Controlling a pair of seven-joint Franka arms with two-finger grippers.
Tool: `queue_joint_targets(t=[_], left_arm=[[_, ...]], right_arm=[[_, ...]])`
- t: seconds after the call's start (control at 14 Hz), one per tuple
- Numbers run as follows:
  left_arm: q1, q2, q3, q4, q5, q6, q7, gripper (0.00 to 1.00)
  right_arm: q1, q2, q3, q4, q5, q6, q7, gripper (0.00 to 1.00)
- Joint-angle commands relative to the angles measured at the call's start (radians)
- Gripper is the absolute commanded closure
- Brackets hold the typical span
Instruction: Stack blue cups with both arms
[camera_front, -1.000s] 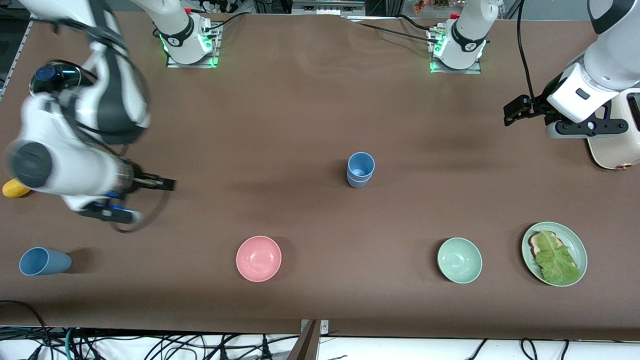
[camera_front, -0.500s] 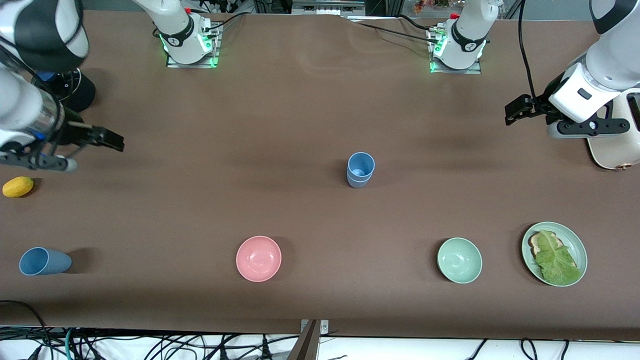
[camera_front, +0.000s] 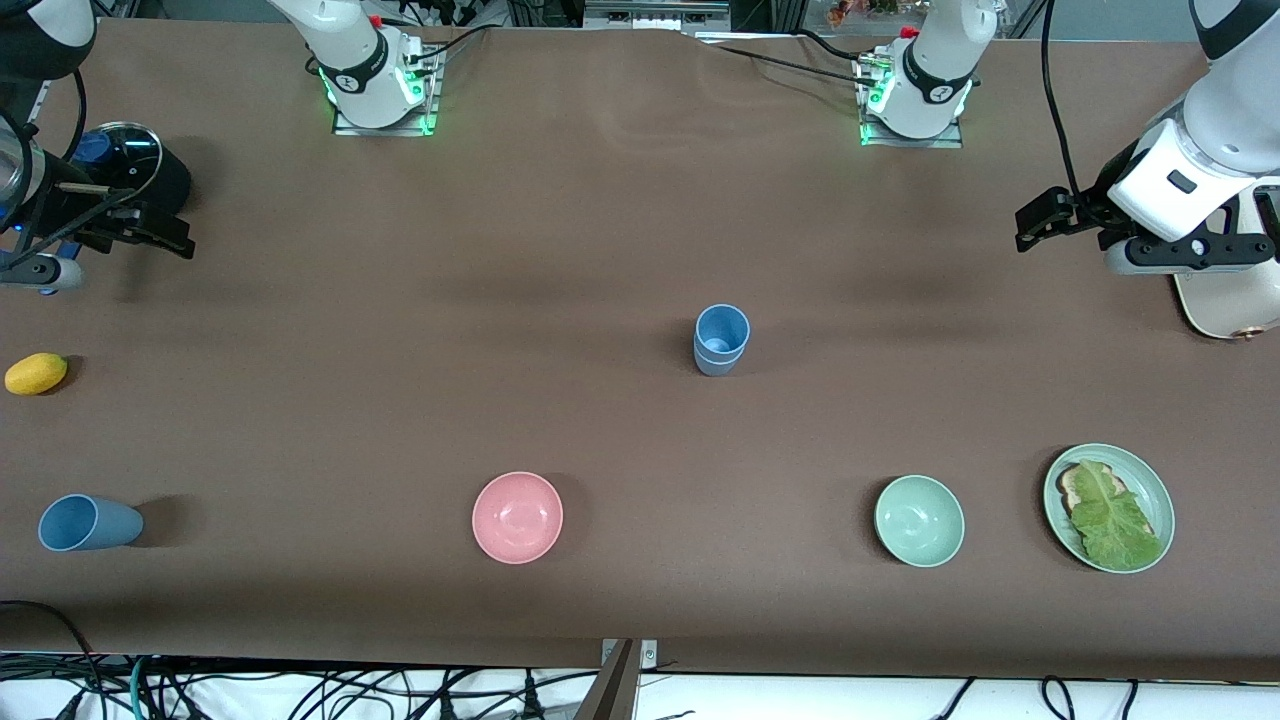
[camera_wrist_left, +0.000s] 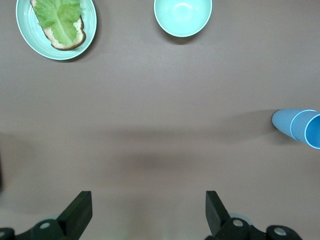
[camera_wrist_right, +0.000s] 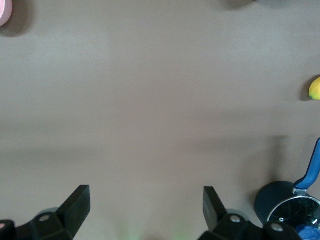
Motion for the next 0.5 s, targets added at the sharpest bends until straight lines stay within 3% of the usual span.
queue_joint_targets(t=[0.0, 0.43], left_arm=[[0.004, 0.019, -0.001, 0.036, 0.004, -0.022, 0.019, 0.0], [0.003, 0.019, -0.003, 0.036, 0.004, -0.022, 0.016, 0.0]], right_arm=[[0.023, 0.019, 0.007, 0.042, 0.004, -0.03, -0.003, 0.0], [0.029, 0.046, 0.009, 0.062, 0.014, -0.03, 0.007, 0.0]])
